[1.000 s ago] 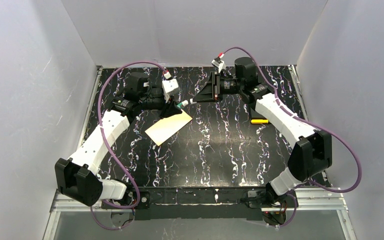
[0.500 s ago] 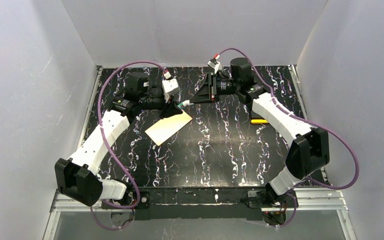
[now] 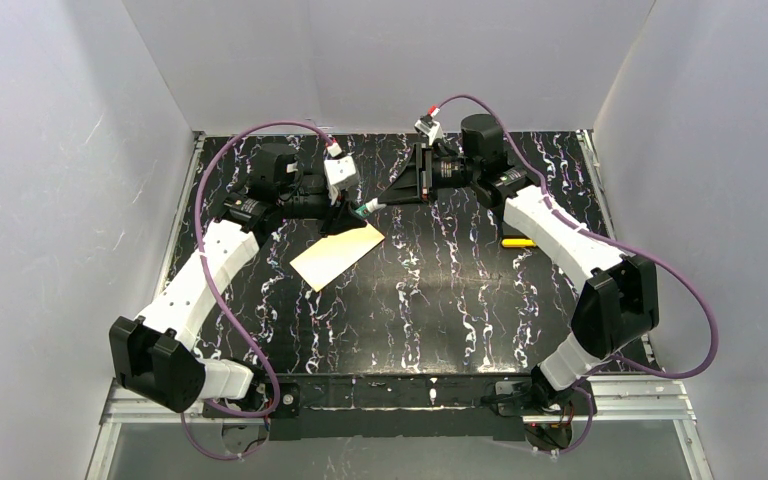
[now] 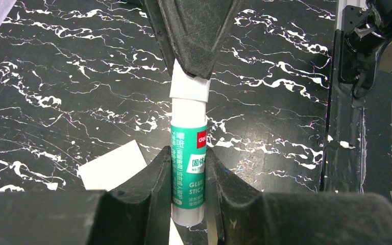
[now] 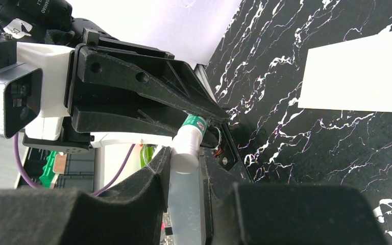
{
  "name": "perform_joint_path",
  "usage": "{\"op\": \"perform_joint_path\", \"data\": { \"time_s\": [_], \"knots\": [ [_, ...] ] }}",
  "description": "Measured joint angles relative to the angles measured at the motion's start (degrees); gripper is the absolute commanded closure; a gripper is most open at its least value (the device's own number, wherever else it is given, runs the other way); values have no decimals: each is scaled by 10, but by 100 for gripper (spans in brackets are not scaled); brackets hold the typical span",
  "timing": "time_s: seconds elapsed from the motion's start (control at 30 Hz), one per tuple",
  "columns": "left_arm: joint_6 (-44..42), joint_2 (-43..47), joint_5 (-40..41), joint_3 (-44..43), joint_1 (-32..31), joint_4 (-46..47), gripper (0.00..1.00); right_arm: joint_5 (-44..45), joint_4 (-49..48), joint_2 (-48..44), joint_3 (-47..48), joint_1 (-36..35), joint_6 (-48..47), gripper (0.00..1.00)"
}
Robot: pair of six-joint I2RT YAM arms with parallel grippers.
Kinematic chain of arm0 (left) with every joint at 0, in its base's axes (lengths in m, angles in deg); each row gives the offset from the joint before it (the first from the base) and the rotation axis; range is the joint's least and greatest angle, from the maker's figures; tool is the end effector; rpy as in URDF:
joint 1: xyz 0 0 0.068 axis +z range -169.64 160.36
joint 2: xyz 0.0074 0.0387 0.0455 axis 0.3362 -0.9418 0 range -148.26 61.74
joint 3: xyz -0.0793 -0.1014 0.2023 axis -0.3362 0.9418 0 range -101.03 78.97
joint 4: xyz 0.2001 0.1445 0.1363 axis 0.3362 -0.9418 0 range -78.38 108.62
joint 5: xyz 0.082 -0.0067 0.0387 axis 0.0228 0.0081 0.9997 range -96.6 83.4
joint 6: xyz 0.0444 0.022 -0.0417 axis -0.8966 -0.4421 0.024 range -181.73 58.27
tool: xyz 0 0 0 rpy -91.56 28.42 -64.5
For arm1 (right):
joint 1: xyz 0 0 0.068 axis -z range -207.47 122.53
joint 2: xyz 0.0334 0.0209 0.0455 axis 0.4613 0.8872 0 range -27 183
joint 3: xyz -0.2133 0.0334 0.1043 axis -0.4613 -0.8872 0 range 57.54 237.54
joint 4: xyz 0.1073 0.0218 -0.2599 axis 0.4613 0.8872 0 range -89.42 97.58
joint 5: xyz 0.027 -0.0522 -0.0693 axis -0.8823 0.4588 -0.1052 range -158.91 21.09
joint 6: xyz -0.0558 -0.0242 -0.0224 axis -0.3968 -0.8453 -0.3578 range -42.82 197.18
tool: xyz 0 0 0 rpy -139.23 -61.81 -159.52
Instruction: Place the letter into the envelope and seal it
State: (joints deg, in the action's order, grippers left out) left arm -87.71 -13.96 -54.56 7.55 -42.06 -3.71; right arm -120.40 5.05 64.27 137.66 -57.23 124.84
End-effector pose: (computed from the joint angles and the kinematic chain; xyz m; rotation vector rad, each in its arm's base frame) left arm 0.2909 -0.1605 0.3277 1.2468 1.5094 -0.8031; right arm 0.3276 0.2331 0.3220 -0.4110 2.0861 1.6990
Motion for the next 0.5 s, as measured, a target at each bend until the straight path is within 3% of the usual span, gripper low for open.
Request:
{"op": "perform_joint_path", "data": {
  "time_s": [0.17, 0.5],
  "knots": [
    [-21, 0, -3, -8, 0, -21, 100, -8, 15, 3, 4, -5, -14, 98],
    [-112, -10, 25, -53, -8, -126, 100, -7, 149, 44, 86, -32, -106, 99]
  ]
}}
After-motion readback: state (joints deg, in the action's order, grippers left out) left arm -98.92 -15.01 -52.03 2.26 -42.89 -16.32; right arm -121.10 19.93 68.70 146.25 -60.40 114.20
